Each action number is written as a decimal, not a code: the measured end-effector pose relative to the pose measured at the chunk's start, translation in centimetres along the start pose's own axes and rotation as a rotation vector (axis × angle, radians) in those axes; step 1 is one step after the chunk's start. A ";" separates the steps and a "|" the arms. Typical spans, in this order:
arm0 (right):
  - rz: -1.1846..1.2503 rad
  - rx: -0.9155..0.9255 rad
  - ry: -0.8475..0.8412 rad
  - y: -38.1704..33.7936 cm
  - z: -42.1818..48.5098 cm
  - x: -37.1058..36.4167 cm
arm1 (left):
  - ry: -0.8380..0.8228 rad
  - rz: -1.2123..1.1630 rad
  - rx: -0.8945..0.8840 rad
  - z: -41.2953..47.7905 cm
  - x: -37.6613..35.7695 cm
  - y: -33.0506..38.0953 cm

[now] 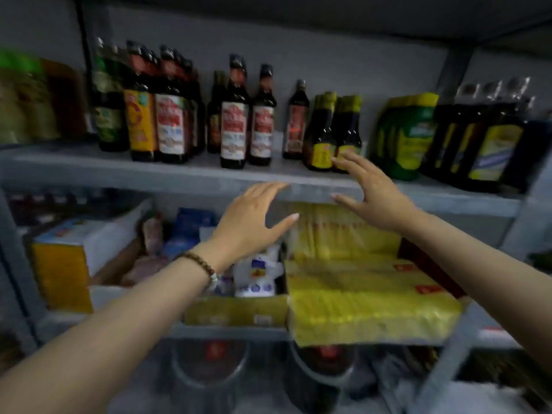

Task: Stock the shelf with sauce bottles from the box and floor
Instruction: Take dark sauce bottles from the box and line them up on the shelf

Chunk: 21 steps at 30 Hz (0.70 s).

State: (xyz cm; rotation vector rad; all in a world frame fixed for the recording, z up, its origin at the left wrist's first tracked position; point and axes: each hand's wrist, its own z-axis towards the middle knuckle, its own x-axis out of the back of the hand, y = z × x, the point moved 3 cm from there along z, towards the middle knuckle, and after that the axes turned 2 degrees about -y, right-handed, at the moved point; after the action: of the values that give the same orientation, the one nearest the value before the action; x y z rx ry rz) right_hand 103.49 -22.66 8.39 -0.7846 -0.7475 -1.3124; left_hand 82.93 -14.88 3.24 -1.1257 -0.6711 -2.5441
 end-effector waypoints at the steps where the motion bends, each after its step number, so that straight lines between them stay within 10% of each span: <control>1: 0.017 -0.027 -0.018 1.9 -2.5 -0.1 | -0.015 -0.001 0.006 -0.7 -2.2 1.8; 21: 0.310 -0.604 -0.707 19.8 -42.0 -23.8 | -0.754 -0.048 0.281 -20.0 -41.5 8.6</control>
State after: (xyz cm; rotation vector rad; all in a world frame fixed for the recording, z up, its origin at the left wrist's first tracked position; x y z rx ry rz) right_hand 121.95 -43.42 -35.74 -1.8325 -0.7292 -0.9659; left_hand 101.45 -29.91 -37.06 -1.9697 -1.1825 -1.9137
